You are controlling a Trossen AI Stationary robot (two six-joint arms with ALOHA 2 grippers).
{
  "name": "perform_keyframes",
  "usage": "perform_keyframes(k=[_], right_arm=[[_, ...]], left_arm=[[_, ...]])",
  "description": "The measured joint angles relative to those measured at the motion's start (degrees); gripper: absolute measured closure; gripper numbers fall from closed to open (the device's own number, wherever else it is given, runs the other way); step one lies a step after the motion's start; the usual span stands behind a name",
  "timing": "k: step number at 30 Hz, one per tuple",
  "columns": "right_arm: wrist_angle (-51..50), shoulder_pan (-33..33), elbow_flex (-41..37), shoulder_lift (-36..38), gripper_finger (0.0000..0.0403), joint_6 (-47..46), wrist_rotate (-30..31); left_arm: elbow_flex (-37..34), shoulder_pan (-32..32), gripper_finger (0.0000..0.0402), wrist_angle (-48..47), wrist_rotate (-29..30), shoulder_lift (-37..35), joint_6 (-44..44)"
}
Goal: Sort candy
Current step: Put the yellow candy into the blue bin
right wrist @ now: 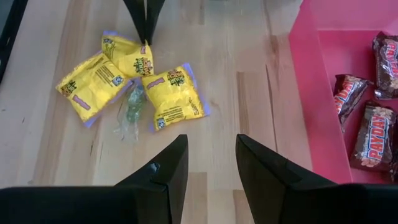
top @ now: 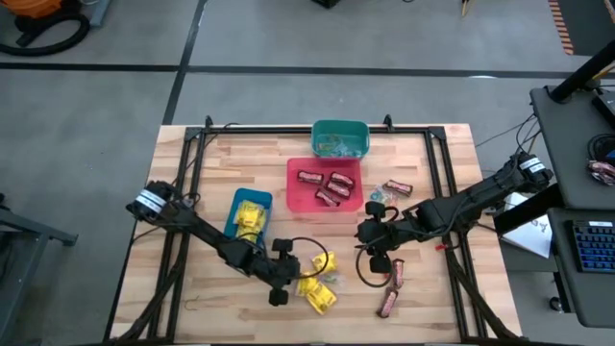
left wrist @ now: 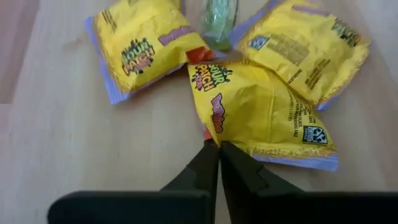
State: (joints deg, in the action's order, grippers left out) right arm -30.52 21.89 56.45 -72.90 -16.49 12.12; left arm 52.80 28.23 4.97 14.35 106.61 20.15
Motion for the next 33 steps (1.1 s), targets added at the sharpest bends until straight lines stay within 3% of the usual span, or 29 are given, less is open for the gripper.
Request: perform_keyframes(k=[13,19,23,27,33], right_arm=[[4.19,0.0,-4.2,-0.02,0.0279,-0.02,0.11],[6.86,0.0,-6.69,-0.02,0.0282,-0.04,0.11],[8.38,0.0,-8.0,-0.02,0.0282,-0.04,0.09],[8.79,0.0,-8.07,-0.02,0.0282,-0.03,0.09],[9.01,0.0,-8.07,-0.02,0.0282,0.04,0.02]], left_arm=[[0.0,0.11,0.0402,-3.04,2.11,-8.99,-4.86],[0.0,0.11,0.0402,-9.53,1.66,-10.69,-3.83],[0.0,0.24,0.0396,-4.78,1.56,-10.09,-3.44],[0.0,0.26,0.036,-0.35,1.0,-7.64,-4.57],[-0.02,0.13,0.026,2.52,1.1,-3.76,-4.52]])
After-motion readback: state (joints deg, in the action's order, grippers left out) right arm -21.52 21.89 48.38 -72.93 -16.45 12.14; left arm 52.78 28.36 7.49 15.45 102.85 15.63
